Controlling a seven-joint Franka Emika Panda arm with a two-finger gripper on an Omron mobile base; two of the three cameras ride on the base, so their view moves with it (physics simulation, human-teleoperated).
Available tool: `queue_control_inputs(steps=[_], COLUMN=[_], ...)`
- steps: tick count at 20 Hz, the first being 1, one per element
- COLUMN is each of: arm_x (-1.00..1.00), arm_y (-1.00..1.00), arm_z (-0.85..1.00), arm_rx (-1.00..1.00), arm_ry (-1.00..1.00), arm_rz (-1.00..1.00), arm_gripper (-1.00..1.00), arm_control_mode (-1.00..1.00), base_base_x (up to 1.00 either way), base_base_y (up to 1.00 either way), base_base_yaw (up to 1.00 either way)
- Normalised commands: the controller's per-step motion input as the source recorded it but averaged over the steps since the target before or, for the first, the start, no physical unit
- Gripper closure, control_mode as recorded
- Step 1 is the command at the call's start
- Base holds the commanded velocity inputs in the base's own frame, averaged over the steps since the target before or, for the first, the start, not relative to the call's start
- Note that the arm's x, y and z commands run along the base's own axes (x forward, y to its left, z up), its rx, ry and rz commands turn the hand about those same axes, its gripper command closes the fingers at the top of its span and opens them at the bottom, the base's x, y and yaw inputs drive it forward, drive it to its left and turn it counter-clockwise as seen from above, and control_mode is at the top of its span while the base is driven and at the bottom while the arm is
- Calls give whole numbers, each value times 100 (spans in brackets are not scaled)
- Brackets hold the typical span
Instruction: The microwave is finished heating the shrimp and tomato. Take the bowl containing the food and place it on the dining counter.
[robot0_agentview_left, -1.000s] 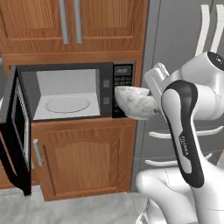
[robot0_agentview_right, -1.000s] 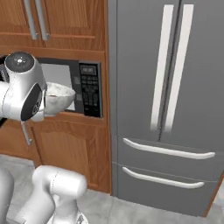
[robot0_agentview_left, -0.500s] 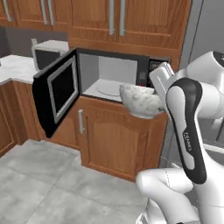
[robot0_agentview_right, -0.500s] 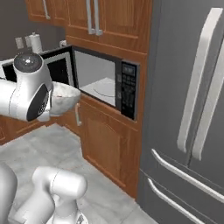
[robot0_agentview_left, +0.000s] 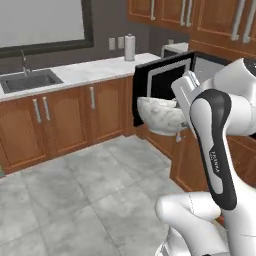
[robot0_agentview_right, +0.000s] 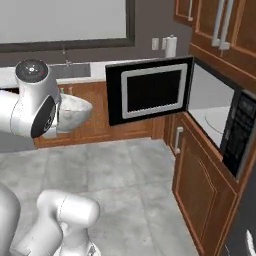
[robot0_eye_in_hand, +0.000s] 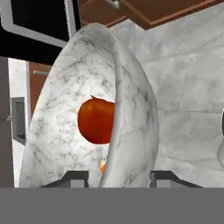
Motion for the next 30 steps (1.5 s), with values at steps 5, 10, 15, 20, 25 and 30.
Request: queue_control_inputs(steps=[5,10,15,20,25,30], arm_x=[0,0,0,0,0,0], arm_y=[0,0,0,0,0,0], arm_z=[0,0,0,0,0,0], arm_rx=[0,0,0,0,0,0], arm_ry=[0,0,0,0,0,0], arm_rz=[0,0,0,0,0,0], arm_gripper=[100,100,100,100,100,100], arm_control_mode=[100,100,100,100,100,100], base_base_x=[-2,0,0,39,76,63], base_base_y=[-17,-4,0,0,0,9], base_base_yaw=[99,99,97,78,58,50])
